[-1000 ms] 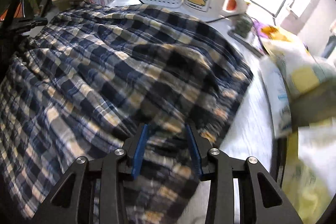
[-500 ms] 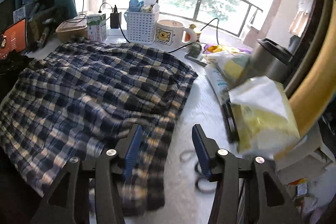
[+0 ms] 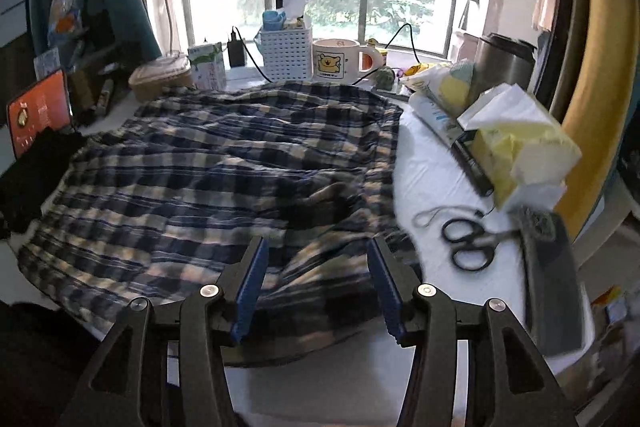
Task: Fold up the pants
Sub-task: 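Spread the pants flat with both grippers and release them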
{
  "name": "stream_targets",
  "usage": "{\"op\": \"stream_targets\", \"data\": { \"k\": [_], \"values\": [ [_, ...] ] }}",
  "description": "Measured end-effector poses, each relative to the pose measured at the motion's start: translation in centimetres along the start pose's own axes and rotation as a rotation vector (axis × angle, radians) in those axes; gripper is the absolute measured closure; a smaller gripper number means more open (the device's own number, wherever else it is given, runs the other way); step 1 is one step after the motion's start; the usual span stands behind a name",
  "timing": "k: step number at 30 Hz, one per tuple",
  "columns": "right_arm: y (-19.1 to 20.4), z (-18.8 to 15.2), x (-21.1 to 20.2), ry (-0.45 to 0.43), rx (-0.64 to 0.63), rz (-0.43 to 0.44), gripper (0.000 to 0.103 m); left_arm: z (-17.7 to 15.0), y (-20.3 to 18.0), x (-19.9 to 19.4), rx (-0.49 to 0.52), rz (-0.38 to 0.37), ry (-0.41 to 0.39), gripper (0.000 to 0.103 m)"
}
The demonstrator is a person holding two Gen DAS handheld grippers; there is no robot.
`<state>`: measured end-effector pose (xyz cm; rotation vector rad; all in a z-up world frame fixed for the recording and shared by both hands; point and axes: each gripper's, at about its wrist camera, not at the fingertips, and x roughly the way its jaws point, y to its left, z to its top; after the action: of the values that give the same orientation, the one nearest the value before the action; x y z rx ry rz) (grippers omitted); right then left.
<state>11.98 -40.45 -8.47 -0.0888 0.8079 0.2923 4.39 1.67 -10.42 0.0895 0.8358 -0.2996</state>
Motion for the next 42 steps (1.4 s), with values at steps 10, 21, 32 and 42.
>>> {"op": "stream_targets", "data": {
  "k": [10,21,32,42],
  "values": [
    [2.6,-1.1,-1.1,-0.045,0.054,0.030,0.033,-1.1,-7.5,1.2,0.191,-0.096,0.066,0.058],
    [0.8,-1.7,-1.5,-0.038,0.085,0.001,0.033,-4.0,-3.1,-0.6,0.104,-0.021,0.123,0.058],
    [1.8,-1.1,-1.7,-0.043,0.061,0.014,0.033,-6.4,-2.5,-1.7,0.209,-0.019,0.108,0.036],
    [1.5,-1.2,-1.4,-0.029,0.062,-0.015,0.033,-6.9,-1.9,0.3,0.231,0.116,0.127,0.036]
  ]
}}
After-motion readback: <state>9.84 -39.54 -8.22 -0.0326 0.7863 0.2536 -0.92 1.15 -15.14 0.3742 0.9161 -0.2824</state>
